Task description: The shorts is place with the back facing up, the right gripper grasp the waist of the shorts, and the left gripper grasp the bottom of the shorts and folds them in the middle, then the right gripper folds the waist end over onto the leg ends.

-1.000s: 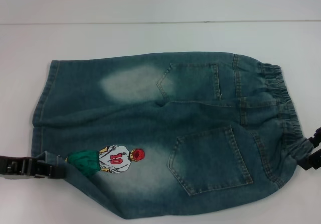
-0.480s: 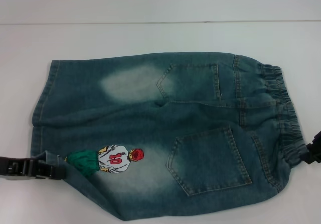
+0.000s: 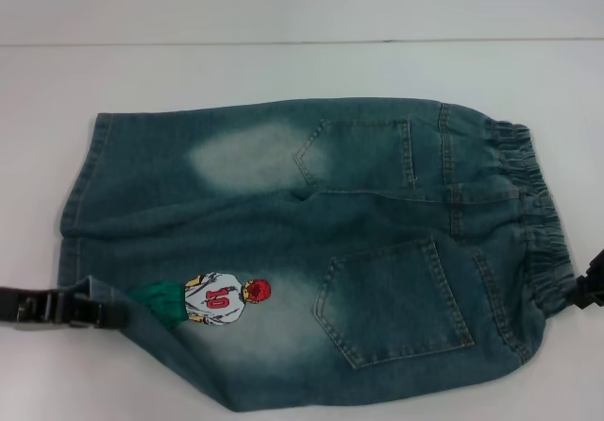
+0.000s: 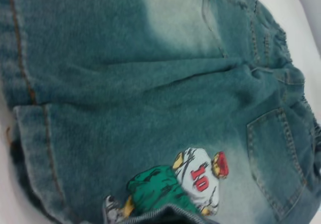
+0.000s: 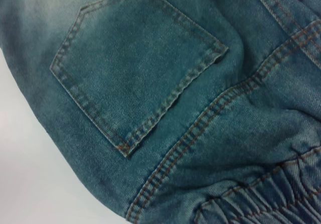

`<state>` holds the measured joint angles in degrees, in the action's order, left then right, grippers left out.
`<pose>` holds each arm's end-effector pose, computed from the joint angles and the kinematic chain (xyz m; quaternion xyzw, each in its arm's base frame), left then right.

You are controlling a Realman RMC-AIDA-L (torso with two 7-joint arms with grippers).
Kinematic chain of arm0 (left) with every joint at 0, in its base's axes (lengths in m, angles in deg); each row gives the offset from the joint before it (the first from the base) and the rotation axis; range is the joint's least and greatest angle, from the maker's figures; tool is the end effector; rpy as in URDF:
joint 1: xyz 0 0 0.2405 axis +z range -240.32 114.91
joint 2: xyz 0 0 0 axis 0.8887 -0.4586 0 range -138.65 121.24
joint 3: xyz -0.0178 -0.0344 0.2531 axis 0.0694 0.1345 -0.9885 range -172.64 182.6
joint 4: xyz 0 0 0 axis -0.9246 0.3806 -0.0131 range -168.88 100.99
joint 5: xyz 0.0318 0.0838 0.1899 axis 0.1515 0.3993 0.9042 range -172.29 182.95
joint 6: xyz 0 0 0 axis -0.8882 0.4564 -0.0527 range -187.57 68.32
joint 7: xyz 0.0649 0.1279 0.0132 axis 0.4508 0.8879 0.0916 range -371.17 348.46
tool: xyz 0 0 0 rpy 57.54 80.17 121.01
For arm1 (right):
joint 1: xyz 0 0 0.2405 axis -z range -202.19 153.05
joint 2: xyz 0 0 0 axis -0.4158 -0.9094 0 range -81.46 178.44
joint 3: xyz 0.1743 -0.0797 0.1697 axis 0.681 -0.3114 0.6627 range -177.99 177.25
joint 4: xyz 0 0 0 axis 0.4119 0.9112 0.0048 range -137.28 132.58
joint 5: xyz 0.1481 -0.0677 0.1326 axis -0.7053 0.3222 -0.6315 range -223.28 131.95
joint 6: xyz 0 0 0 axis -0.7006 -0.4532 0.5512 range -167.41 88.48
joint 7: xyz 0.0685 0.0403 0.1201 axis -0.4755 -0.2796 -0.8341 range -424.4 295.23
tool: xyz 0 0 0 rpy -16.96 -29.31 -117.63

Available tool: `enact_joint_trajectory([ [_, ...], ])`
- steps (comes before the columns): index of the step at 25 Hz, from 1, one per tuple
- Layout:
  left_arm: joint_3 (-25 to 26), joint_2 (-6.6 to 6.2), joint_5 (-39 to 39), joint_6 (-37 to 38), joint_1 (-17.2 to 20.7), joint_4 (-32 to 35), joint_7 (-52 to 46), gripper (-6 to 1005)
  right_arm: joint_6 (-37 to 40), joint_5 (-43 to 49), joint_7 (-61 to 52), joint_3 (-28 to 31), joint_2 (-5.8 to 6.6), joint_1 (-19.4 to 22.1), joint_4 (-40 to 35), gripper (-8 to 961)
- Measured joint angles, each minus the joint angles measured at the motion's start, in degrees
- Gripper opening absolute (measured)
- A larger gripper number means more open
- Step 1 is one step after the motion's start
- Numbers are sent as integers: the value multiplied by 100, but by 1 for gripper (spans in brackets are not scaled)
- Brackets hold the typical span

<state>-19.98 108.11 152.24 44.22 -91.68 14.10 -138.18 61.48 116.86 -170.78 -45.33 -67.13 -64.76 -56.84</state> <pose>-0.3214 0.2822 0.0462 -0.7850 -0.6131 -0.0811 0.0350 0.2802 0.3410 0.0544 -0.9336 0.2935 -0.2007 0.0446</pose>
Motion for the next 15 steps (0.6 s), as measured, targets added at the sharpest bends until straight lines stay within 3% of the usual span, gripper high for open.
enact_joint_trajectory([
  [7,137,-27,-606,142,111,61,12,83,111,-276,90,272,47,191,-206,59],
  [15,590,-110,-983,-56,54,10,29,83,302,-1263,399,1223,377,619,-17,58],
])
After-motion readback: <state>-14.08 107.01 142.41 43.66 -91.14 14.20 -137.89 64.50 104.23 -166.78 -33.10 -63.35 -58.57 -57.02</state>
